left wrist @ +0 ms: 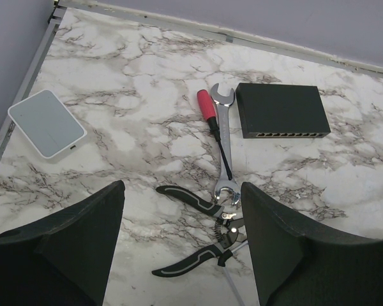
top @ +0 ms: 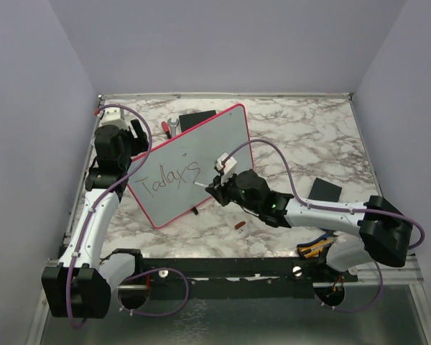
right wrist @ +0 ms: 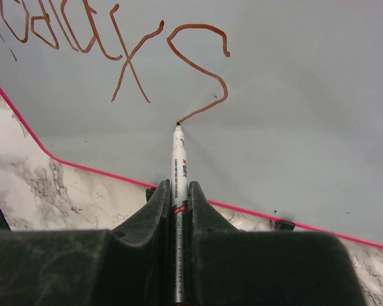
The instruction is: Write a sentence on the whiteboard
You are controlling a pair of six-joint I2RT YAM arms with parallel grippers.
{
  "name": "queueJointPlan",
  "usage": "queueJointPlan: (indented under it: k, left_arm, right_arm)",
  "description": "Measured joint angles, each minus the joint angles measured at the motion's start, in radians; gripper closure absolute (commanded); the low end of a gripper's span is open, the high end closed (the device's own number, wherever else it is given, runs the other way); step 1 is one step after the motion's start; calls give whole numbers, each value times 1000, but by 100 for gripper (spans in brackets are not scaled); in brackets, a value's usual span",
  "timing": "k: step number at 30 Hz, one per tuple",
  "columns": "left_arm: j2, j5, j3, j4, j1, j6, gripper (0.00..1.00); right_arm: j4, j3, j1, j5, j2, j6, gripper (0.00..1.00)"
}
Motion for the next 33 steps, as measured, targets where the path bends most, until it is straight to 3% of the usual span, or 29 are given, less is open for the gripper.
queueJointPlan:
  k: [16, 33]
  left_arm:
    - [-3, 2, -1, 0, 0, 0, 26]
    - [-4, 2, -2, 0, 0, 0, 26]
  right_arm:
    - [-2, -39, 0, 31, -167, 10, 100]
    - [-11, -53, -36, 86, -175, 4, 100]
